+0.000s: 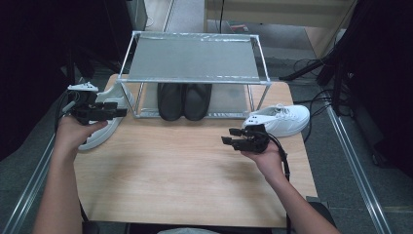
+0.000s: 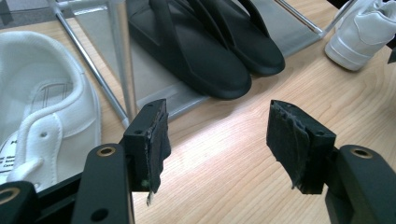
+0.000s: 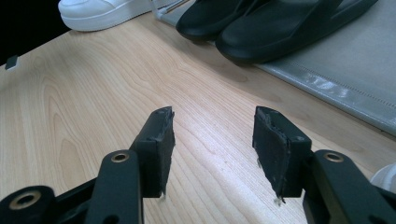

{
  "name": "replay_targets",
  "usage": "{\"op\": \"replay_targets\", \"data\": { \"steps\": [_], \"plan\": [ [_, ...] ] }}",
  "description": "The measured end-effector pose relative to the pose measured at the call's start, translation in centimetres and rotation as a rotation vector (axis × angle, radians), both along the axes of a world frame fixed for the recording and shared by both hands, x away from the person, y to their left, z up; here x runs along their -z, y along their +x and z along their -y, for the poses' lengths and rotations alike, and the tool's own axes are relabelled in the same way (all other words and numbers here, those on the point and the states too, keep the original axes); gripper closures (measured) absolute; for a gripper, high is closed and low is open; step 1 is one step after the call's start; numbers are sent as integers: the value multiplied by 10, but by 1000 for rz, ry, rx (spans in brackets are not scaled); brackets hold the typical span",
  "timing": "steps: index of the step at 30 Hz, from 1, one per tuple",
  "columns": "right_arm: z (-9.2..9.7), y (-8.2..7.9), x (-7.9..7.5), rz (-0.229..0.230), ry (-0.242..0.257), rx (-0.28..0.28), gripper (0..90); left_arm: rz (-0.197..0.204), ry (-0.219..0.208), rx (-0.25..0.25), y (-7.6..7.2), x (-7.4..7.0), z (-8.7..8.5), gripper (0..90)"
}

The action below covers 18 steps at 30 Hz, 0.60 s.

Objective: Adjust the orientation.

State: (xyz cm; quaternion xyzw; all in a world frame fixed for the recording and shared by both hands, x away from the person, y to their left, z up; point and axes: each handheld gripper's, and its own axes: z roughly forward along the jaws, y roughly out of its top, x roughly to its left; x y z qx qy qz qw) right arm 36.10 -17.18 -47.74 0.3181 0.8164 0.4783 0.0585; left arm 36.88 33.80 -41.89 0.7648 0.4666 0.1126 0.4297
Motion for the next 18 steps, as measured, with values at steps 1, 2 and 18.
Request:
{"op": "replay_targets", "data": {
  "steps": [1, 2, 18],
  "plan": [
    [0, 0, 0, 1, -1, 2, 495, 0, 1, -1, 0, 1, -1, 394],
    [0, -1, 0, 6, -6, 3, 495, 2, 6, -5, 1, 2, -3, 395],
    [5, -15, 7, -1, -39, 27, 493, -16, 20, -83, 20, 10, -36, 398]
  ]
}}
